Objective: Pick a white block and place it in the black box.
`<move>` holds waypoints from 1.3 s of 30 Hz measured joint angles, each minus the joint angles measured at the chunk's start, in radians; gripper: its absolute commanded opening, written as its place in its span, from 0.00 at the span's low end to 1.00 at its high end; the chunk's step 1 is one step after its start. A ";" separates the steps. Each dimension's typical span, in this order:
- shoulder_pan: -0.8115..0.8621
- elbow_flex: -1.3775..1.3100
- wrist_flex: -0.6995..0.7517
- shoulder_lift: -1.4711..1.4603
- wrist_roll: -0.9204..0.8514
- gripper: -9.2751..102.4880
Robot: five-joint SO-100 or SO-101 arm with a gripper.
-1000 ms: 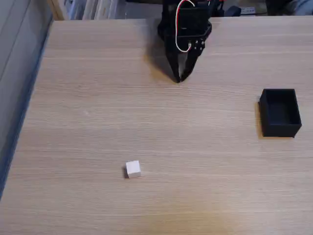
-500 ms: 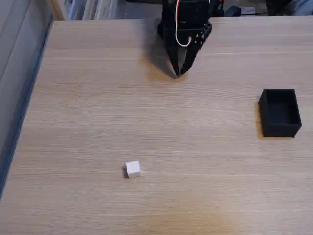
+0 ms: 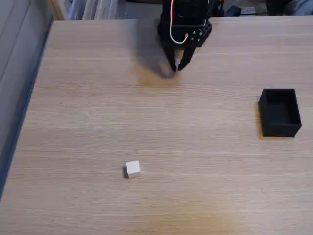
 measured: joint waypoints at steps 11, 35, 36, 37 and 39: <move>0.063 -0.179 -0.215 -0.321 -0.012 0.32; 0.258 -0.696 -0.439 -1.025 -0.109 0.35; 0.261 -0.710 -0.443 -1.042 -0.114 0.35; 0.264 -0.727 -0.445 -1.057 -0.114 0.35; 0.270 -0.759 -0.445 -1.092 -0.114 0.35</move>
